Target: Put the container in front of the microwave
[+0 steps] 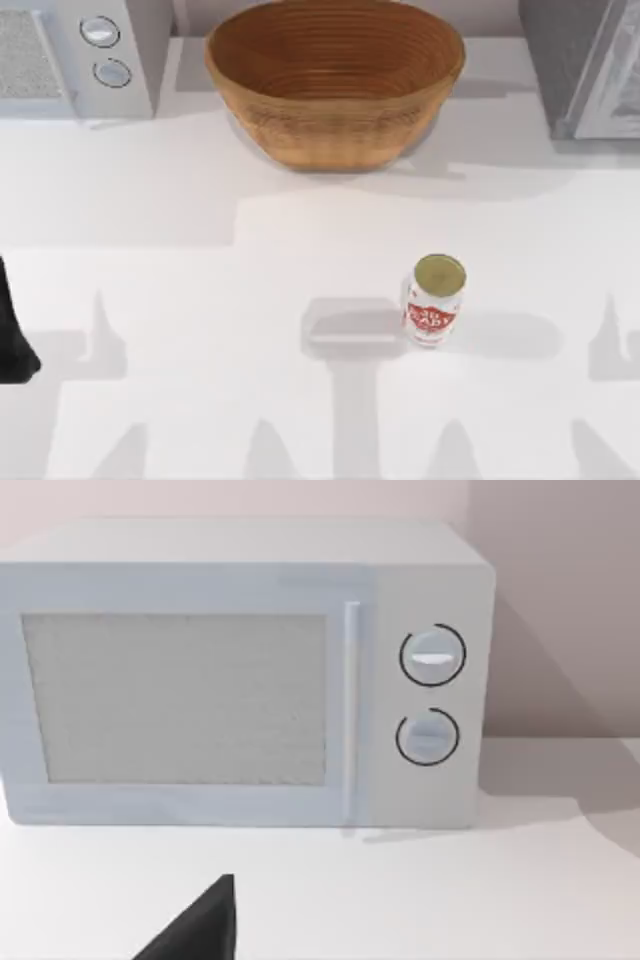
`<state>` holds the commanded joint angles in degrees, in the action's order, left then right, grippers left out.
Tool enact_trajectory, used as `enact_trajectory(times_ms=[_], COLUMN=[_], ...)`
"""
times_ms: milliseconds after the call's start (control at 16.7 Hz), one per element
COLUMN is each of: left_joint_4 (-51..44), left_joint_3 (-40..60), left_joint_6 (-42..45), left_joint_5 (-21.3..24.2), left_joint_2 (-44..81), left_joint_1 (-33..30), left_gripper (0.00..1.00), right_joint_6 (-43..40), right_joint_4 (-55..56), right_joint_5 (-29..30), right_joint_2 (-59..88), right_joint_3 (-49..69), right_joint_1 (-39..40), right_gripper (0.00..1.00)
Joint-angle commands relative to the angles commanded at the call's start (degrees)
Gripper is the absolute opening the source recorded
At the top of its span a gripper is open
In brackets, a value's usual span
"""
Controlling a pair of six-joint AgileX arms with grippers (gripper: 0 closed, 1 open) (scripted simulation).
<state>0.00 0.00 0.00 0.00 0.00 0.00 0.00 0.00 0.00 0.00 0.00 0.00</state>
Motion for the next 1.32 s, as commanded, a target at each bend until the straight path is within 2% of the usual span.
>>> enact_trajectory(times_ms=[300,540,840,1320], left_joint_4=[-2.13,-9.74,-24.43,-53.47], left_joint_3=[2.98,14.28,37.55,85.50], left_joint_6=[0.32,0.92,1.08,-0.18], left_joint_5=[0.08,0.09,-0.01,0.10], left_joint_2=[3.15,14.79,37.90,84.10], left_joint_1=[-1.33,-5.87,-14.41,-31.02], left_gripper=[1.00,1.00,1.00,1.00], right_joint_6=[0.00,0.00,0.00,0.00], right_joint_4=[0.00,0.00,0.00,0.00], right_joint_5=[0.00,0.00,0.00,0.00], right_joint_2=[0.00,0.00,0.00,0.00], right_joint_3=[0.00,0.00,0.00,0.00], right_joint_1=[0.00,0.00,0.00,0.00], right_gripper=[1.00,1.00,1.00,1.00])
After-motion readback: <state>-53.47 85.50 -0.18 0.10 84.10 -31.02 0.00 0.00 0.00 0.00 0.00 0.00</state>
